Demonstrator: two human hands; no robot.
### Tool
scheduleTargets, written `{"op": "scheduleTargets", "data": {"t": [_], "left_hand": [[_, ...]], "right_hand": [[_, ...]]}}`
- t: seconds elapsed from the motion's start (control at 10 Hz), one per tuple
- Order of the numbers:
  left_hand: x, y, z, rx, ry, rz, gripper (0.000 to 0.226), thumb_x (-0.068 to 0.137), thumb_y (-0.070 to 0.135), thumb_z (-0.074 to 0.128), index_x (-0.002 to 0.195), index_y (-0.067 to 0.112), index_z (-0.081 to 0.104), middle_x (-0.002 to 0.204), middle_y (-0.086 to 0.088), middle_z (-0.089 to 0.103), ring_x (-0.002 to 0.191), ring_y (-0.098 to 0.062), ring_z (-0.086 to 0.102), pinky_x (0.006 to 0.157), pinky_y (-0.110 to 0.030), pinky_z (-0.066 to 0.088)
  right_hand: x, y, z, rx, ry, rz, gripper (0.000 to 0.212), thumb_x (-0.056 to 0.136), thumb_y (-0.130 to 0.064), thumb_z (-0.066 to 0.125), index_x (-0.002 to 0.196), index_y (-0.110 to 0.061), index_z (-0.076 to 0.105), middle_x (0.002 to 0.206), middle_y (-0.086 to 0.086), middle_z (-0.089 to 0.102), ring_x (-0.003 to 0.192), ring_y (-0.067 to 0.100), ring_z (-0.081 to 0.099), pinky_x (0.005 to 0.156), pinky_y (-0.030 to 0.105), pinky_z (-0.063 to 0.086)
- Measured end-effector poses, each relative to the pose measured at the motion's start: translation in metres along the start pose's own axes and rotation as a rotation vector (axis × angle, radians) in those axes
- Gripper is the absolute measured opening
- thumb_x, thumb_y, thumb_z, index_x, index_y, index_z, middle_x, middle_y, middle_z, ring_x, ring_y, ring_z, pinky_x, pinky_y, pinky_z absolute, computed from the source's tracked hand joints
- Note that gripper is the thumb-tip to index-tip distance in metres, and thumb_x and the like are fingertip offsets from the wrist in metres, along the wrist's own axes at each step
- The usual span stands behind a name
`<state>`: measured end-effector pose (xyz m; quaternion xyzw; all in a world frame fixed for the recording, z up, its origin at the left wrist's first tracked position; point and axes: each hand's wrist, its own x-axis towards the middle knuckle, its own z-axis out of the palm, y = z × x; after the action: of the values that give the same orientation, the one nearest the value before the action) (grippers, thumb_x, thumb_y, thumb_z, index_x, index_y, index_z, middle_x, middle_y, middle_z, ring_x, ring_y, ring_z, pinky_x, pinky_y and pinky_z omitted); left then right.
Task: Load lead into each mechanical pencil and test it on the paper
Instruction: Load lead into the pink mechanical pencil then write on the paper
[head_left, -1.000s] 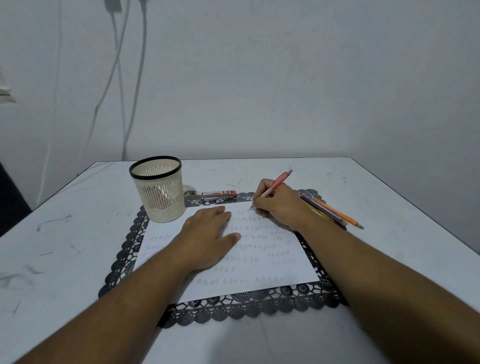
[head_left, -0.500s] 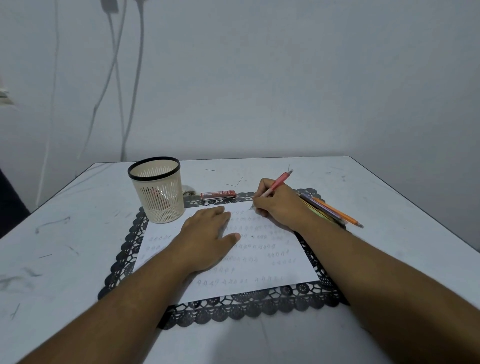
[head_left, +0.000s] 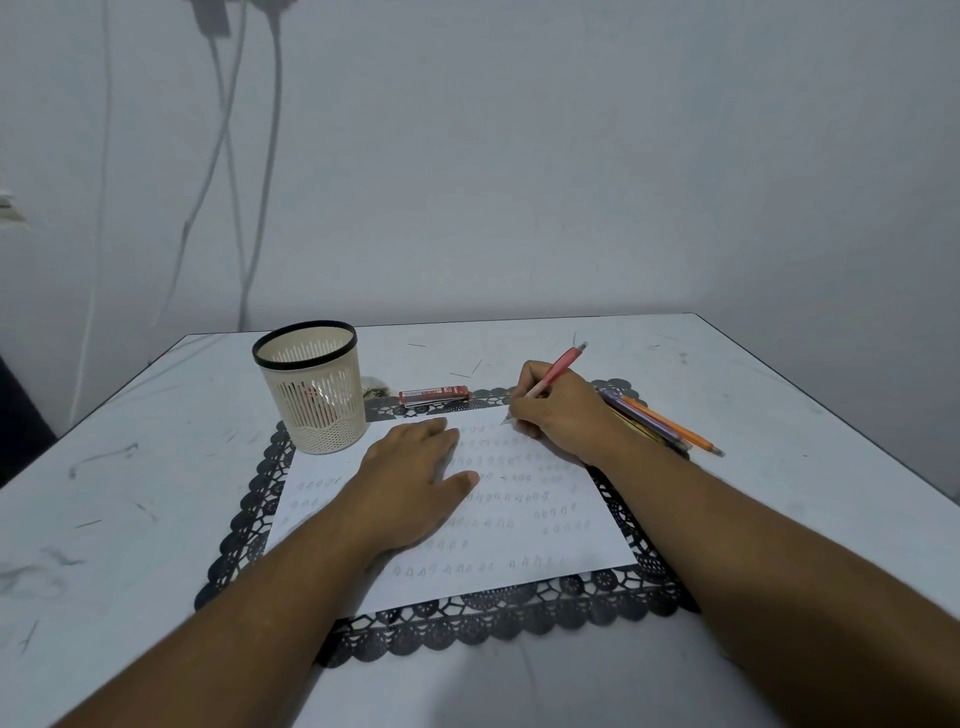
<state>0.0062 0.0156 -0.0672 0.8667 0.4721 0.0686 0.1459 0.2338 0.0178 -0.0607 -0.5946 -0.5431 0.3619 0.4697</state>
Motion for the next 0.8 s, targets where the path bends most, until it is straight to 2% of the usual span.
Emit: {"op": "scheduleTargets", "data": {"t": [0.1, 0.3, 0.5, 0.6, 0.7, 0.8], "left_hand": [[-0.0002, -0.0003, -0.0007, 0.000, 0.001, -0.001, 0.069, 0.104, 0.059, 0.043, 0.163, 0.028, 0.024, 0.171, 0.011, 0.014, 0.157, -0.016, 0.008, 0.128, -0.041, 0.012], [-0.0013, 0.0014, -0.0012, 0.010, -0.005, -0.002, 0.070, 0.104, 0.058, 0.042, 0.164, 0.027, 0.023, 0.172, 0.010, 0.013, 0.157, -0.016, 0.008, 0.127, -0.041, 0.011], [-0.0006, 0.0021, -0.0013, 0.013, -0.003, -0.001, 0.070, 0.104, 0.058, 0.042, 0.164, 0.027, 0.023, 0.172, 0.009, 0.014, 0.157, -0.017, 0.009, 0.128, -0.042, 0.012], [-0.0007, 0.0013, -0.0004, 0.013, 0.002, -0.001, 0.070, 0.104, 0.058, 0.043, 0.163, 0.027, 0.024, 0.171, 0.010, 0.015, 0.157, -0.017, 0.010, 0.128, -0.042, 0.013], [-0.0011, 0.0009, -0.0007, 0.006, 0.002, 0.002, 0.070, 0.104, 0.058, 0.043, 0.163, 0.027, 0.024, 0.171, 0.010, 0.014, 0.157, -0.016, 0.009, 0.128, -0.041, 0.012], [-0.0015, 0.0006, -0.0009, 0.006, 0.006, 0.009, 0.070, 0.104, 0.058, 0.043, 0.163, 0.026, 0.025, 0.171, 0.009, 0.015, 0.157, -0.016, 0.010, 0.128, -0.040, 0.012]], "right_hand": [[0.0017, 0.0002, 0.0003, -0.015, 0.025, -0.013, 0.019, 0.093, -0.001, 0.067, 0.078, -0.009, 0.059, 0.085, 0.033, 0.063, 0.069, 0.031, 0.059, 0.067, 0.042, 0.048], [0.0012, 0.0026, -0.0005, -0.030, -0.001, -0.011, 0.017, 0.094, -0.003, 0.069, 0.081, -0.008, 0.059, 0.091, 0.034, 0.063, 0.068, 0.026, 0.058, 0.065, 0.036, 0.048], [0.0037, 0.0029, 0.0004, -0.040, 0.054, -0.014, 0.018, 0.094, -0.001, 0.067, 0.080, -0.008, 0.058, 0.086, 0.032, 0.064, 0.067, 0.028, 0.059, 0.065, 0.039, 0.048], [0.0025, 0.0043, -0.0002, -0.043, 0.018, 0.001, 0.020, 0.093, -0.004, 0.069, 0.077, -0.013, 0.060, 0.084, 0.030, 0.064, 0.068, 0.029, 0.060, 0.067, 0.041, 0.048], [0.0021, 0.0048, -0.0026, 0.034, 0.036, -0.011, 0.032, 0.091, 0.001, 0.068, 0.068, -0.019, 0.059, 0.071, 0.020, 0.059, 0.065, 0.031, 0.055, 0.066, 0.041, 0.045], [0.0023, 0.0057, -0.0046, 0.050, 0.068, -0.018, 0.034, 0.091, 0.000, 0.069, 0.066, -0.021, 0.059, 0.069, 0.017, 0.060, 0.064, 0.030, 0.056, 0.065, 0.040, 0.046]]}}
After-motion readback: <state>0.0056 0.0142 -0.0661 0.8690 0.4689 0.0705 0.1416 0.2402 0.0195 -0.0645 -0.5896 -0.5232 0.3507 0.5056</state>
